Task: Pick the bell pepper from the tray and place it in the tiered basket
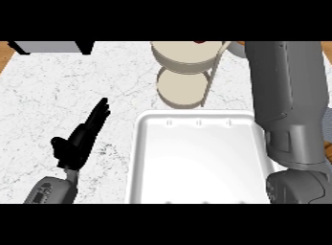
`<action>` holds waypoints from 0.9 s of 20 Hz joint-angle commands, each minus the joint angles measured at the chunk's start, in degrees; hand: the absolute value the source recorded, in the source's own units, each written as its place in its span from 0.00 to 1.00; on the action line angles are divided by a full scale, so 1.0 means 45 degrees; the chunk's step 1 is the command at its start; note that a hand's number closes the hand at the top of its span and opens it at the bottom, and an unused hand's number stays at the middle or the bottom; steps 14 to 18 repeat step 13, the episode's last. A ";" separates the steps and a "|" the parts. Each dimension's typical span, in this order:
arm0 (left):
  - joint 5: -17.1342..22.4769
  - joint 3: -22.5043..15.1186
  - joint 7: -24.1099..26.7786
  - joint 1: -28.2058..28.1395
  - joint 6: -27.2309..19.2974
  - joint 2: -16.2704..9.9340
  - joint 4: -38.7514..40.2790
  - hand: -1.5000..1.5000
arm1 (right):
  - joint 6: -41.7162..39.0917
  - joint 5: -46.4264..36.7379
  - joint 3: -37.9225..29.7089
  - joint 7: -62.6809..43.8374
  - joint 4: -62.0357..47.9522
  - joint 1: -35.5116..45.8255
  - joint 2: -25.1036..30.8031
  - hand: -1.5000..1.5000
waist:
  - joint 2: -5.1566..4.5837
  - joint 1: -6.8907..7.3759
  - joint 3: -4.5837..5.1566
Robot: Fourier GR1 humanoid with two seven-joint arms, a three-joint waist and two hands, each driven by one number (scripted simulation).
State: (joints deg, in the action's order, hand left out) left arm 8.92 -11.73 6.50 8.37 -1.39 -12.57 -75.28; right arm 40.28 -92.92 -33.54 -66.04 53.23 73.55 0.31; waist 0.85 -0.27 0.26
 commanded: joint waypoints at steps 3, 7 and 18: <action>0.0040 0.0125 -0.0068 -0.0567 0.0035 -0.0202 0.0028 0.50 | 0.1000 -0.2122 0.0337 -0.2733 0.3003 -0.0801 -0.0068 0.00 | 0.0248 -0.0334 -0.0025; 0.0078 0.0271 -0.0003 -0.0628 0.0063 -0.0298 0.0073 0.50 | -0.0233 -0.2050 0.0971 -0.2687 0.5207 -0.1221 -0.0069 0.00 | 0.0399 -0.0428 -0.0026; 0.0147 0.0339 -0.0079 -0.0623 0.0123 -0.0302 0.0207 0.50 | -0.2003 -0.1363 0.2027 -0.2462 0.7851 -0.2842 -0.0070 0.00 | 0.0607 -0.0804 -0.0031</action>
